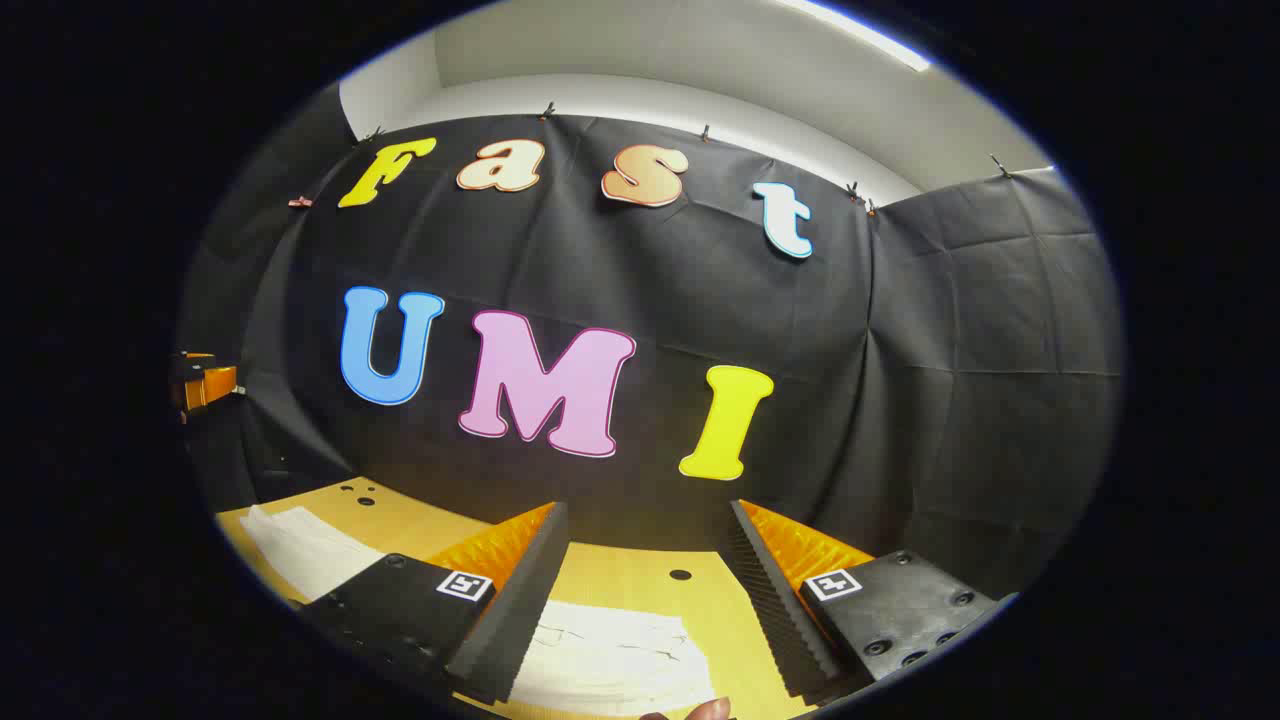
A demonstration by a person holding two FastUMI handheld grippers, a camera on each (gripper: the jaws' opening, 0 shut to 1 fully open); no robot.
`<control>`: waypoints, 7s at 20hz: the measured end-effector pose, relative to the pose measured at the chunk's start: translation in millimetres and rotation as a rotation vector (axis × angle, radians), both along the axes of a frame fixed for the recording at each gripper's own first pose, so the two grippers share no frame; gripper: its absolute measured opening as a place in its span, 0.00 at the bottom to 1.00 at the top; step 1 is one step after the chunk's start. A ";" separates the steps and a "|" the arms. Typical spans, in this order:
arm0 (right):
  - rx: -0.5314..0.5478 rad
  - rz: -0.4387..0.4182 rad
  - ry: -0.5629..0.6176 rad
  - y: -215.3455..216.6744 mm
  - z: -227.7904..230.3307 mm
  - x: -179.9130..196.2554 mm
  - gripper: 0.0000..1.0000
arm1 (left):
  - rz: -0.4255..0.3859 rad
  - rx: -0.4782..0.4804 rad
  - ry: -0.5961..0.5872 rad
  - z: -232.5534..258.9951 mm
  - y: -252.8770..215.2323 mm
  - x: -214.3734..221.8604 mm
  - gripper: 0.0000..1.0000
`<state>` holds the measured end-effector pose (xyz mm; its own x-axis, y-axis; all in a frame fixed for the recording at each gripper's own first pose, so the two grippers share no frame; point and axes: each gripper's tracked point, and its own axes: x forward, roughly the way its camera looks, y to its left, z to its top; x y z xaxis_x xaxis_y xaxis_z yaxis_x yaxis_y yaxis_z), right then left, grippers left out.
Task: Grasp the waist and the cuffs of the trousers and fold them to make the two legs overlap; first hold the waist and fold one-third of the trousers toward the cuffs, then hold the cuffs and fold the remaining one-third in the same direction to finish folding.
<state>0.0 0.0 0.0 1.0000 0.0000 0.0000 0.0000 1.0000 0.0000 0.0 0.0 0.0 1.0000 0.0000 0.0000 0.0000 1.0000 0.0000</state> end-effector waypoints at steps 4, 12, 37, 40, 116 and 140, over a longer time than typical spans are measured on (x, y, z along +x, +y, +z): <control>-0.036 0.008 0.001 6.3 -4.4 4.9 0.97 | -0.018 0.035 -0.040 3.4 -3.4 1.0 0.99; -0.134 0.057 0.030 33.6 -23.7 10.8 0.98 | -0.061 0.078 -0.037 -11.3 -3.8 7.1 0.96; -0.667 0.173 0.264 -10.3 -173.2 -15.0 0.98 | -0.415 0.814 0.256 -205.4 64.4 -15.5 0.87; -0.746 0.242 0.313 -7.8 -206.6 -28.1 0.97 | -0.507 0.964 0.314 -253.9 70.8 -27.7 0.88; -0.945 0.471 0.563 20.4 -343.0 144.1 0.05 | -0.442 1.198 0.668 -390.0 125.9 132.3 0.05; -0.791 0.400 0.778 43.2 -455.7 233.0 0.25 | -0.394 1.247 0.857 -488.0 123.6 195.9 0.06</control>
